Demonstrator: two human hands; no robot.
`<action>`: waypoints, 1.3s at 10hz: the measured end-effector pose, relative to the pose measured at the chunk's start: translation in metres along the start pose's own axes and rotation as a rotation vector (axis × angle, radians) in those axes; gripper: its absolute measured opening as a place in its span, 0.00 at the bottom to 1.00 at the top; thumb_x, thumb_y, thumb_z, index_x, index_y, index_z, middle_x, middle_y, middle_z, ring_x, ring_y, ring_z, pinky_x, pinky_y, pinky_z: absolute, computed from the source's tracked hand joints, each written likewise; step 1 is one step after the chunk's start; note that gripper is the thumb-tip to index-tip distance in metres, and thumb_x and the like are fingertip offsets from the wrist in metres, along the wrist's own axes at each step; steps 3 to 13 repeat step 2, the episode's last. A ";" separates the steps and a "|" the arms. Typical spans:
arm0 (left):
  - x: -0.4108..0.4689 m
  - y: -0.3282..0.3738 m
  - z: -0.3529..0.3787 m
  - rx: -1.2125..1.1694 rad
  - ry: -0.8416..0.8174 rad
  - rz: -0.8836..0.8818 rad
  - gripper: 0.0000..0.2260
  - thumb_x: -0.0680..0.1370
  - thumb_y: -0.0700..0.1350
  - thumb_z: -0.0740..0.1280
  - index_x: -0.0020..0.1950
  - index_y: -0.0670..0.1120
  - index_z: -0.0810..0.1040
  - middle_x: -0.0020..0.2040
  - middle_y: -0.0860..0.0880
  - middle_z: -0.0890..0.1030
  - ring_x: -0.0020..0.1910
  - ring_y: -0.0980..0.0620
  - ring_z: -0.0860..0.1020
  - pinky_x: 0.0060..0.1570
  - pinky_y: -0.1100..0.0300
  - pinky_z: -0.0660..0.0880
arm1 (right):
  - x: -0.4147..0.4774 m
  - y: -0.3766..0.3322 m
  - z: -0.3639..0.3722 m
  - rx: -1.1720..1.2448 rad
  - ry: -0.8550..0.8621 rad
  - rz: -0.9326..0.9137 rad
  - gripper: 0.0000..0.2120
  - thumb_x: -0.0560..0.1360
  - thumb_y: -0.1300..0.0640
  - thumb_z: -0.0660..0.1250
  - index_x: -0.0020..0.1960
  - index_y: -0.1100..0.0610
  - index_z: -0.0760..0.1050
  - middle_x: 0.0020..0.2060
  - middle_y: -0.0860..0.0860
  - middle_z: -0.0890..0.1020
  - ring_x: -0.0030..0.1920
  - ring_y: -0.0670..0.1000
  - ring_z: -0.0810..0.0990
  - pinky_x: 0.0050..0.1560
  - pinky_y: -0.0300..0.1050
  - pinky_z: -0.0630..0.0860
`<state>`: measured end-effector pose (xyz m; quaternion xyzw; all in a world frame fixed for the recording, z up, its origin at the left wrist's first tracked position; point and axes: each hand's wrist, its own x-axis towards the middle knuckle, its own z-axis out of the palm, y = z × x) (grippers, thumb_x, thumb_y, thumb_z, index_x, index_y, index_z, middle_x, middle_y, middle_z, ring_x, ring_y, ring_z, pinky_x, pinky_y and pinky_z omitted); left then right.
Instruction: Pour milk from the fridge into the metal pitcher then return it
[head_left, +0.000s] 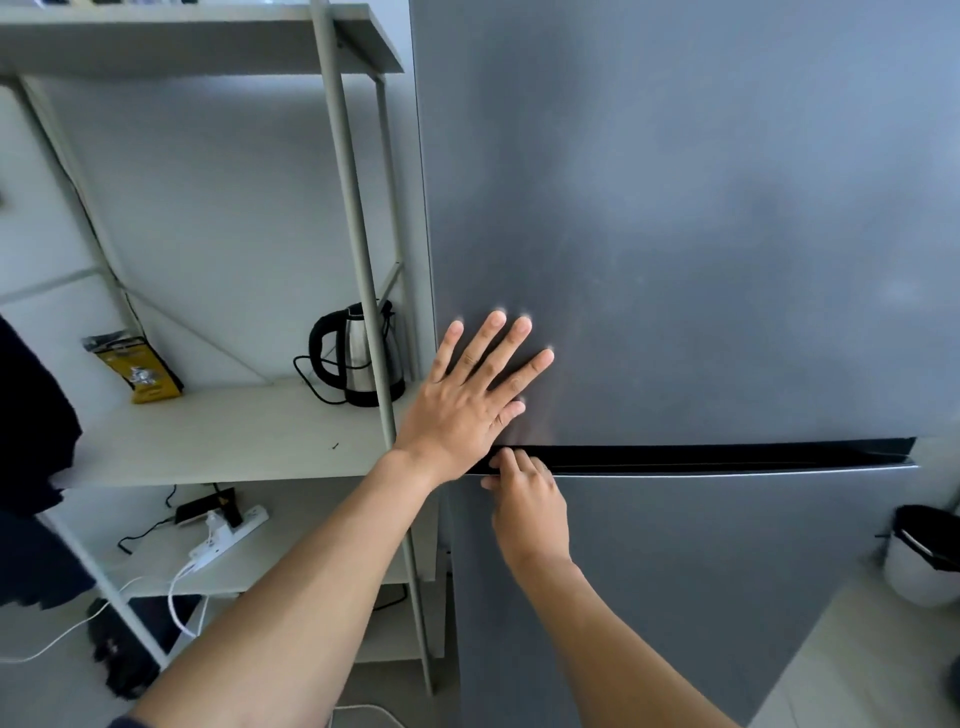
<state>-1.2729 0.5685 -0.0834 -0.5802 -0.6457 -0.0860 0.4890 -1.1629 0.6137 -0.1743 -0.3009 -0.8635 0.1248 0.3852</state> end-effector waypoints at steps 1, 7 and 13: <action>-0.007 0.002 -0.026 -0.077 -0.142 -0.021 0.27 0.82 0.49 0.58 0.80 0.53 0.54 0.81 0.48 0.51 0.80 0.45 0.48 0.77 0.42 0.49 | -0.014 0.000 0.007 -0.062 0.017 -0.037 0.07 0.75 0.61 0.68 0.53 0.59 0.76 0.48 0.53 0.82 0.55 0.56 0.80 0.67 0.52 0.70; -0.056 -0.002 -0.045 -0.141 -0.407 -0.108 0.27 0.83 0.49 0.57 0.81 0.53 0.51 0.81 0.51 0.43 0.80 0.49 0.42 0.77 0.49 0.49 | -0.044 -0.013 0.011 0.059 -0.036 0.066 0.20 0.81 0.57 0.58 0.72 0.58 0.65 0.74 0.53 0.66 0.77 0.54 0.55 0.76 0.51 0.41; -0.056 -0.002 -0.045 -0.141 -0.407 -0.108 0.27 0.83 0.49 0.57 0.81 0.53 0.51 0.81 0.51 0.43 0.80 0.49 0.42 0.77 0.49 0.49 | -0.044 -0.013 0.011 0.059 -0.036 0.066 0.20 0.81 0.57 0.58 0.72 0.58 0.65 0.74 0.53 0.66 0.77 0.54 0.55 0.76 0.51 0.41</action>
